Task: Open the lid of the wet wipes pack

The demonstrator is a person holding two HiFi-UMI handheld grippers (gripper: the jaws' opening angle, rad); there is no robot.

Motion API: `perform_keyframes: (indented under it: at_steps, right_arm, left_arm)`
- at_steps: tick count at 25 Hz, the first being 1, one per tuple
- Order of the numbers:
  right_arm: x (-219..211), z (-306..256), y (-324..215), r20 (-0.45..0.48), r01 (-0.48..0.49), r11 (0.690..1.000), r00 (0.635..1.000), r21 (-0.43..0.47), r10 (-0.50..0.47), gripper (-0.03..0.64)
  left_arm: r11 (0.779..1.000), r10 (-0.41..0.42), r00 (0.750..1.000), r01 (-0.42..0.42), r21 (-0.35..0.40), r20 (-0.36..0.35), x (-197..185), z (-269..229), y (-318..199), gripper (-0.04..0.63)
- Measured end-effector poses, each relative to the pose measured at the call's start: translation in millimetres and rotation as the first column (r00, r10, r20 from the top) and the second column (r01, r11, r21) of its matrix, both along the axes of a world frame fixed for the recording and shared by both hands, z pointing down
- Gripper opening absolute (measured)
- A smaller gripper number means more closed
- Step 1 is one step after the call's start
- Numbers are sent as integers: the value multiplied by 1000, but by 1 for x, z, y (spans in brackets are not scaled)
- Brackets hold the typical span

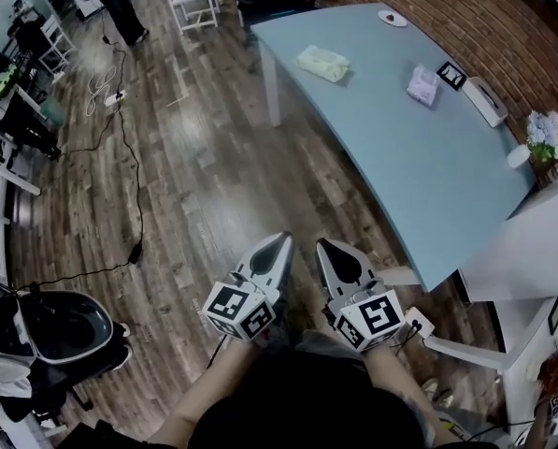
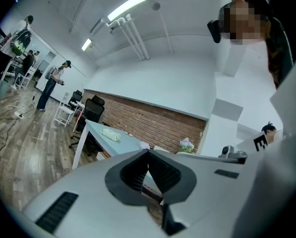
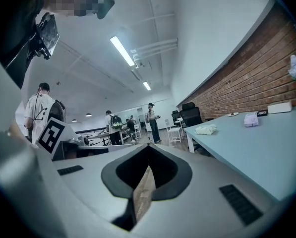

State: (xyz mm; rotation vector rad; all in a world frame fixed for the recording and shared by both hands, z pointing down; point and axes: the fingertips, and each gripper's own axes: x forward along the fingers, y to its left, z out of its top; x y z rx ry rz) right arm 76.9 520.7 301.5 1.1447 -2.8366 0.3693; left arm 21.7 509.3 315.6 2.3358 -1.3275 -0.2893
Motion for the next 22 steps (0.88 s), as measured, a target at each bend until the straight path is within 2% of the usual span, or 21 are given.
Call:
perform_keyframes:
  at_steps: [14,22]
  right_arm:
    - [-32,-2,-133,-32,-63,998,998,-13,63,15]
    - [-49,-3,-194,-41,-111,994,993,-14,110,15]
  left_arm:
    - [996,91,996,-91,2,-8,-25,-8,-145,14]
    - [988,153,988,-153,5,0,-35,-9,-207,14]
